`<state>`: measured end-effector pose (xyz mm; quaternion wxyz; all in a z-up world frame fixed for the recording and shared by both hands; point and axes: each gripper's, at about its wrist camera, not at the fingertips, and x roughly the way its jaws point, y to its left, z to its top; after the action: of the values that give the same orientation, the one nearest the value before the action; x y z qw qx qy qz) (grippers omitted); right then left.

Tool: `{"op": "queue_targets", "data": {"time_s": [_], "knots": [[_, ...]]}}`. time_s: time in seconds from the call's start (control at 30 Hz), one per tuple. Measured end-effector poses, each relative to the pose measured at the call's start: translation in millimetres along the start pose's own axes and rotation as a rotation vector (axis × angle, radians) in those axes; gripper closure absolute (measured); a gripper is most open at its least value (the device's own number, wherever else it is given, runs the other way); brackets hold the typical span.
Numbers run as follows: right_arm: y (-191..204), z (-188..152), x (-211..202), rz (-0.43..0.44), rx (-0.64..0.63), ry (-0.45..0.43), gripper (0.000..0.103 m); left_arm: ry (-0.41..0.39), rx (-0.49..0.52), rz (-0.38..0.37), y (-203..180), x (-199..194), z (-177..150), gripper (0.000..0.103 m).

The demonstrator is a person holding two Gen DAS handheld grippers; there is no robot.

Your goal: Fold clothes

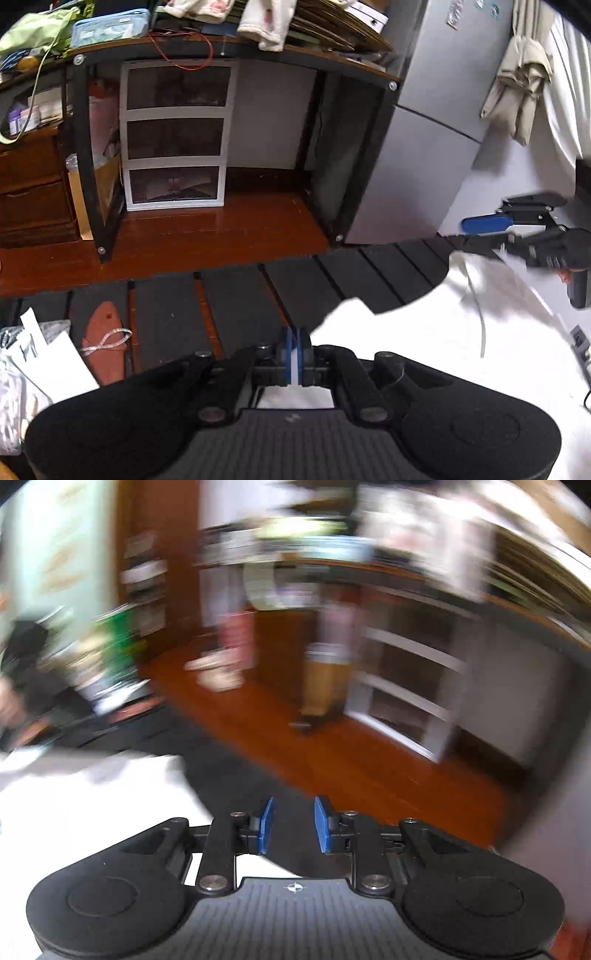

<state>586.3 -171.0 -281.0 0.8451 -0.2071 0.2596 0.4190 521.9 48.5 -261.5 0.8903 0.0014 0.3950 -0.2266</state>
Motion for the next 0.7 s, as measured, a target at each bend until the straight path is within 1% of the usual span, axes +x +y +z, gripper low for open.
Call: {"op": "queue_targets", "data": {"time_s": [0.03, 0.17, 0.37, 0.47, 0.53, 0.6, 0.63, 0.7], "knots": [[14, 7, 15, 0.038, -0.057, 0.016, 0.079, 0.005, 0.011, 0.002, -2, 2, -3, 0.101], [32, 18, 59, 0.065, -0.126, 0.057, 0.079, 0.005, 0.047, -0.005, -6, 3, -11, 0.101], [29, 27, 92, 0.057, -0.173, 0.104, 0.079, -0.007, 0.047, -0.028, -3, 2, -13, 0.101], [26, 33, 101, 0.064, -0.137, 0.084, 0.079, -0.014, 0.041, -0.039, -1, 3, -14, 0.101], [27, 37, 111, 0.045, -0.107, 0.079, 0.079, -0.016, 0.038, -0.045, 0, 4, -14, 0.101], [23, 38, 117, 0.007, -0.058, 0.08, 0.079, -0.019, 0.039, -0.046, 0, 5, -14, 0.101], [18, 39, 119, -0.025, -0.004, 0.075, 0.078, -0.021, 0.037, -0.046, 0, 5, -14, 0.101], [14, 37, 119, -0.064, 0.029, 0.071, 0.079, -0.021, 0.035, -0.046, 0, 5, -14, 0.101]]}}
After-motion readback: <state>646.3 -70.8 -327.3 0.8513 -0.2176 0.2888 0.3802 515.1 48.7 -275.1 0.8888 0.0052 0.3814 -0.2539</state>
